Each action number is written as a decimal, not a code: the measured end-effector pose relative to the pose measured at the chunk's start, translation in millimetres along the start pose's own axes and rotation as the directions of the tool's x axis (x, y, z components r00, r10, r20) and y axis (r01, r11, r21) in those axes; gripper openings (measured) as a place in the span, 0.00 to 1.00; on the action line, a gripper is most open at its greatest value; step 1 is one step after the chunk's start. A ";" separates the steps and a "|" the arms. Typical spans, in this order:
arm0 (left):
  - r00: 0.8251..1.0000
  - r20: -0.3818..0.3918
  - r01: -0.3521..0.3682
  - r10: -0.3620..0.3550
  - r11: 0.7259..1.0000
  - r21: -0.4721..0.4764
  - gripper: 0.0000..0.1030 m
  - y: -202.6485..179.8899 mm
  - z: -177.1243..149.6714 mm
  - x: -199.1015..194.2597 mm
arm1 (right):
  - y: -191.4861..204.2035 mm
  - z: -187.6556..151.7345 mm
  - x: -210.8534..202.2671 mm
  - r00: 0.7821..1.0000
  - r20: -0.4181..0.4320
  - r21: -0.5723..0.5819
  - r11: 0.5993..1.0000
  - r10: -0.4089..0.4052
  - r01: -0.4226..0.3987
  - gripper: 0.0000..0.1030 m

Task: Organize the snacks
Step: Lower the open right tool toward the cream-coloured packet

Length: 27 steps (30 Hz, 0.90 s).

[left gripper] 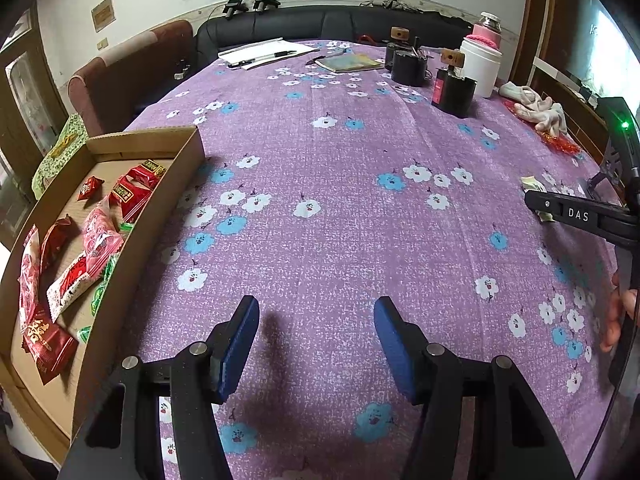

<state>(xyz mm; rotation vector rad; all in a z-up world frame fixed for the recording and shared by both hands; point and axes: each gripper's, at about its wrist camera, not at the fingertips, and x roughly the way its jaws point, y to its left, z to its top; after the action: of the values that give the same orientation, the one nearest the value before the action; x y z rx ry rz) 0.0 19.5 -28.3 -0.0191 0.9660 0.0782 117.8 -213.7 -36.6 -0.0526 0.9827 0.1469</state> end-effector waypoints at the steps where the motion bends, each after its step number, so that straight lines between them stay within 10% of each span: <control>1: 1.000 -0.001 0.001 -0.001 1.000 0.002 0.61 -0.2 -0.4 -0.3 | 0.3 -0.2 -0.3 1.000 -0.004 0.001 1.000 0.001 -0.001 0.25; 20: 1.000 0.002 0.002 -0.003 1.000 0.015 0.68 -3.5 -8.8 -8.5 | 20.1 -37.3 -26.8 0.999 -0.030 -0.079 0.997 0.020 -0.023 0.25; 27: 0.994 -0.103 0.039 -0.040 0.999 -0.011 0.69 -2.2 13.8 10.7 | 32.7 -49.8 -36.3 0.998 -0.060 -0.131 0.991 0.011 -0.019 0.33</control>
<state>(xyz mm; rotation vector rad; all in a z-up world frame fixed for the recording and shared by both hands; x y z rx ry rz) 17.6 18.6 -29.3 -0.0504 1.0684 0.0455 52.1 -190.5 -33.3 -0.1709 1.0318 0.2249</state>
